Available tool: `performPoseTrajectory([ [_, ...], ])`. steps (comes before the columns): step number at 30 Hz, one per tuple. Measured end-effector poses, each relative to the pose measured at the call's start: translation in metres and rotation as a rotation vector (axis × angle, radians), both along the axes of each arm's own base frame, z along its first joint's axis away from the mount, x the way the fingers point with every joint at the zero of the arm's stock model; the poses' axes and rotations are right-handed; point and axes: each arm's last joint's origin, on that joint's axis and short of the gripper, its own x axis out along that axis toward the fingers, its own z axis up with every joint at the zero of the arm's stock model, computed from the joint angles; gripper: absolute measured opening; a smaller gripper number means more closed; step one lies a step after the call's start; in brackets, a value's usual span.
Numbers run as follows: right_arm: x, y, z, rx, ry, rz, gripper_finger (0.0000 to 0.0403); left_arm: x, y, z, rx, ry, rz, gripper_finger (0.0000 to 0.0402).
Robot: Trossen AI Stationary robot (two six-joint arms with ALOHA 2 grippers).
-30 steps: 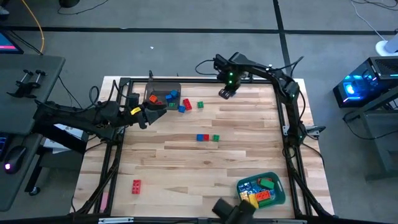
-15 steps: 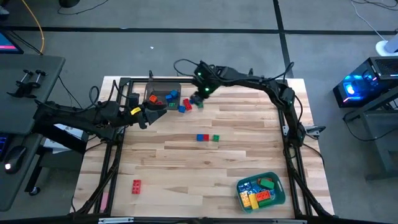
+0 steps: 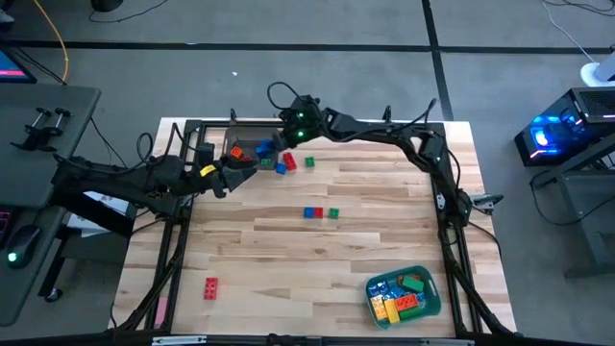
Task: Sort blocks by size
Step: Put the right blue game piece into the black bin, then adjust the top red game piece into the middle
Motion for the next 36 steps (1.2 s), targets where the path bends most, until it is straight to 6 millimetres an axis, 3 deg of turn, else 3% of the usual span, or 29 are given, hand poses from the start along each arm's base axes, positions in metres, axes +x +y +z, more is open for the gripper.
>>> performPoseTrajectory([
  [7,0.009,-0.009,-0.032,0.05,0.038,-0.11,0.0,0.0,0.0,0.002,-0.003,-0.021,0.0,0.0295],
  [12,0.009,-0.009,-0.035,0.042,0.041,-0.112,0.0008,0.0,0.0,0.002,-0.003,-0.02,-0.001,0.0295],
  [15,0.01,-0.009,-0.035,0.036,0.035,-0.098,0.0043,0.0,0.0,0.002,-0.003,-0.019,-0.001,0.0295],
  [23,0.009,-0.01,-0.033,0.031,0.014,-0.078,0.0201,0.0,0.0,0.002,0.004,-0.016,0.001,0.0295],
  [27,0.0,-0.022,-0.018,0.046,-0.032,-0.024,0.0246,0.0,0.0,0.002,0.015,-0.013,0.003,0.0295],
  [31,-0.025,-0.038,0.024,-0.048,-0.068,-0.026,0.0253,0.005,0.001,-0.002,0.022,0.018,0.054,0.0295],
  [36,-0.062,-0.045,0.062,-0.169,0.033,-0.061,0.0254,0.043,0.01,-0.025,-0.027,0.27,0.001,0.0295],
])
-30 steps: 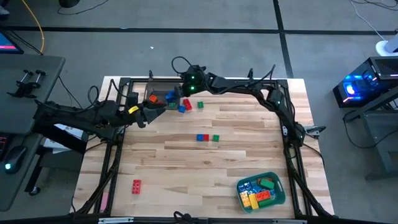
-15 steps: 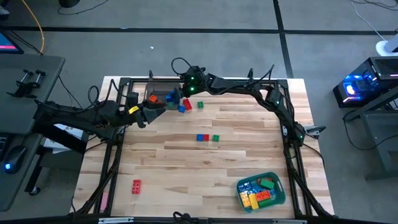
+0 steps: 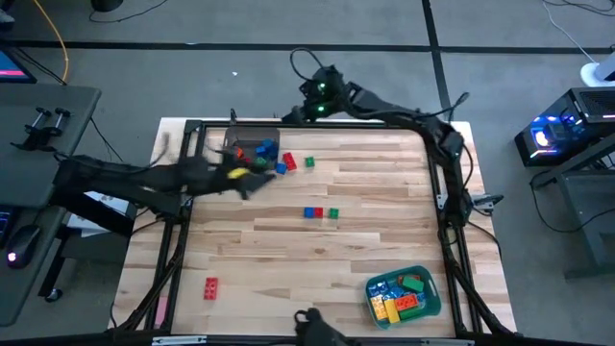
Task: Sort blocks by size
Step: Adjust the top red game piece into the middle
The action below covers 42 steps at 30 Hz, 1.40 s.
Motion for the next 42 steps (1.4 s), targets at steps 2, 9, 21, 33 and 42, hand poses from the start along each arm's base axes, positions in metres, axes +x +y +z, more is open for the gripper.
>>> performPoseTrajectory([
  [2,-0.012,0.003,0.012,-0.035,0.036,0.019,0.0254,0.025,0.007,-0.011,-0.02,0.192,-0.046,0.0295],
  [9,-0.064,0.024,0.076,-0.187,0.094,-0.037,0.0254,0.109,0.049,-0.034,0.122,0.835,-0.213,0.0294],
  [21,-0.11,0.067,0.137,-0.299,0.051,-0.123,0.0254,0.171,0.131,-0.098,0.218,1.411,-0.377,0.002],
  [33,-0.102,0.085,0.133,-0.302,0.089,-0.088,0.0254,0.166,0.177,-0.097,0.277,1.44,-0.219,0.0],
  [42,-0.102,0.084,0.133,-0.303,0.09,-0.092,0.0254,0.17,0.184,-0.127,0.231,1.5,-0.227,0.0],
])
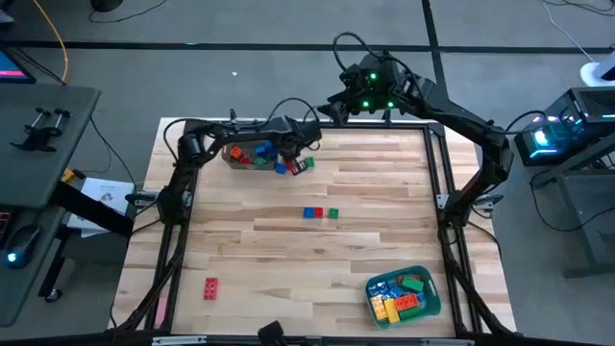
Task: Sort blocks by size
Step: Adjust the top red game piece into the middle, then put the red game piece into the blue bin
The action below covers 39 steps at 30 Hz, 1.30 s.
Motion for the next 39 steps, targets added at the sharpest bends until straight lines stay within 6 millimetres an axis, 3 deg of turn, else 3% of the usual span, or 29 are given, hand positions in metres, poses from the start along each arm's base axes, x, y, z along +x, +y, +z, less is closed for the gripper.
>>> performPoseTrajectory([
  [8,0.0,0.0,-0.001,0.004,0.005,0.001,0.0254,0.006,-0.01,-0.006,-0.002,0.016,-0.039,0.0],
  [12,0.0,0.0,-0.001,0.006,0.007,0.004,0.0254,0.01,-0.019,-0.006,-0.069,0.016,-0.149,0.0],
  [20,-0.001,0.001,-0.002,-0.004,0.022,0.014,0.0254,0.021,-0.07,-0.006,-0.186,0.08,-0.428,0.0],
  [28,-0.001,0.001,-0.002,-0.005,0.024,0.015,0.0254,0.015,-0.113,-0.003,-0.254,0.216,-0.506,0.0],
  [31,-0.001,0.0,-0.002,-0.009,0.025,0.017,0.0254,0.015,-0.116,0.009,-0.234,0.174,-0.509,0.0],
  [35,-0.001,0.0,-0.002,-0.009,0.025,0.015,0.0254,0.003,-0.119,0.045,-0.229,0.129,-0.56,0.0],
  [39,-0.001,0.0,-0.002,-0.01,0.025,0.015,0.0254,-0.007,-0.124,0.077,-0.366,-0.051,-0.701,0.0],
])
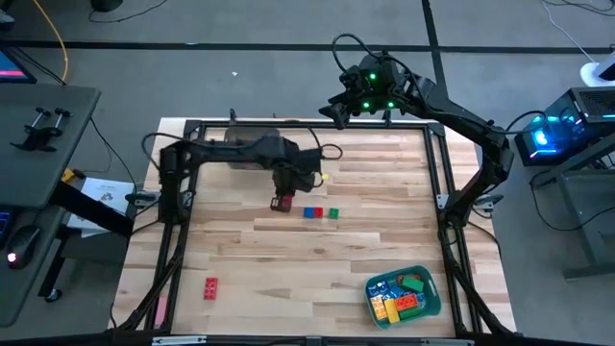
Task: Sort blocks by size
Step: Put the red game piece into the blue bin
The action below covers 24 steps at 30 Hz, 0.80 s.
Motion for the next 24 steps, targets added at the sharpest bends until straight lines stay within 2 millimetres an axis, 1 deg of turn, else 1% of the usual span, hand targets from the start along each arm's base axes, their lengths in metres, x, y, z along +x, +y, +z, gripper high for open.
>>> performPoseTrajectory([
  [2,0.0,0.0,0.0,-0.003,0.001,0.002,0.0254,-0.003,-0.001,0.01,-0.068,-0.085,0.012,0.0],
  [3,0.0,0.0,0.0,-0.006,0.002,0.004,0.0254,-0.004,0.0,0.011,-0.081,-0.123,0.055,0.0],
  [5,0.0,0.0,0.0,-0.009,0.002,0.005,0.0254,-0.005,0.005,0.007,-0.1,-0.165,0.199,0.0004],
  [8,0.0,0.0,0.0,-0.01,0.004,0.006,0.0254,-0.011,0.012,-0.006,-0.116,-0.141,0.474,0.0023],
  [10,0.0,0.0,0.0,-0.015,0.005,0.009,0.0254,-0.018,0.013,-0.017,-0.067,-0.11,0.646,0.0042],
  [13,0.0,0.0,0.0,-0.016,0.006,0.008,0.0254,-0.028,0.009,-0.039,0.054,-0.055,0.888,0.0076],
  [15,0.0,0.0,0.0,-0.025,0.009,0.009,0.0254,-0.035,0.006,-0.051,0.078,-0.016,1.033,0.0099],
  [17,0.0,0.0,0.0,-0.029,0.01,0.011,0.0254,-0.04,0.001,-0.061,0.075,0.003,1.104,0.0121],
  [19,0.0,0.0,0.0,-0.03,0.011,0.011,0.0254,-0.041,-0.004,-0.066,0.071,0.013,1.126,0.0141],
  [21,0.0,0.0,0.0,-0.031,0.011,0.011,0.0254,-0.04,-0.009,-0.065,0.064,0.004,1.134,0.016],
  [24,0.0,0.0,0.0,-0.033,0.012,0.012,0.0254,-0.032,-0.015,-0.064,0.024,-0.067,1.163,0.0185],
])
